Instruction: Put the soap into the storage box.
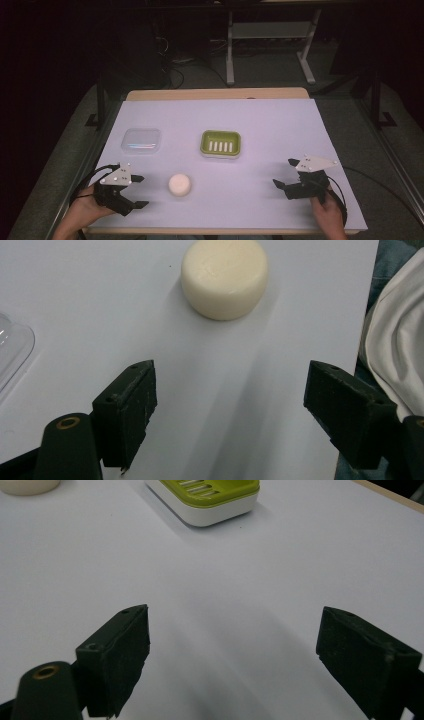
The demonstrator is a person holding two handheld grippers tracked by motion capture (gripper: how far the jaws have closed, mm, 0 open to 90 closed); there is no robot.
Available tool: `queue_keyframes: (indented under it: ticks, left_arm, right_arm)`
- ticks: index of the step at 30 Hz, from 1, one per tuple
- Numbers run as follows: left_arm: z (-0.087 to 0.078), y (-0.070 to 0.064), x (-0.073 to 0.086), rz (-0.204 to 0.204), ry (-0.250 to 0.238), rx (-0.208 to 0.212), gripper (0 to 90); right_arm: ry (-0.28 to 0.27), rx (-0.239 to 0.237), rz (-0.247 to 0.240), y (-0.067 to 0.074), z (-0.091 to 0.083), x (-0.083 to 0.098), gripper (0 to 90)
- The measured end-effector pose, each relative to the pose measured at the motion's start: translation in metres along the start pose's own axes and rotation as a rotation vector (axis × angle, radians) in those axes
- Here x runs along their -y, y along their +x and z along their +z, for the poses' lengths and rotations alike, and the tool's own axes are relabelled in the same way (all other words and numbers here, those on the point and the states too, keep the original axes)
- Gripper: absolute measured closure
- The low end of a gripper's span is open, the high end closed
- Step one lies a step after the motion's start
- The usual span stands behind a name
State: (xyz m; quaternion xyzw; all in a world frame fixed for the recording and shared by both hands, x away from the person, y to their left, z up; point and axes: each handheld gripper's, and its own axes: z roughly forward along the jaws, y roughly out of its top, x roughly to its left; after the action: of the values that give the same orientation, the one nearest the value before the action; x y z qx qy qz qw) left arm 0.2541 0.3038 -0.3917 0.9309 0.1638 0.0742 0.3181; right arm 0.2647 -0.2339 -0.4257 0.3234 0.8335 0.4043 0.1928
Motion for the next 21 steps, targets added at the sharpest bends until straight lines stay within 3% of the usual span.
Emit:
queue_keyframes:
  ticks: [4, 21]
  left_arm:
    - [0.0002, -0.0009, -0.0005, -0.001, 0.003, -0.001, 20.8]
    - [0.0017, -0.0032, -0.0053, 0.007, 0.012, -0.001, 20.8]
  right_arm:
    - [-0.002, 0.001, -0.018, 0.0, 0.0002, -0.0003, 13.2]
    - [-0.01, 0.001, -0.017, 0.0042, 0.0001, -0.0021, 13.2]
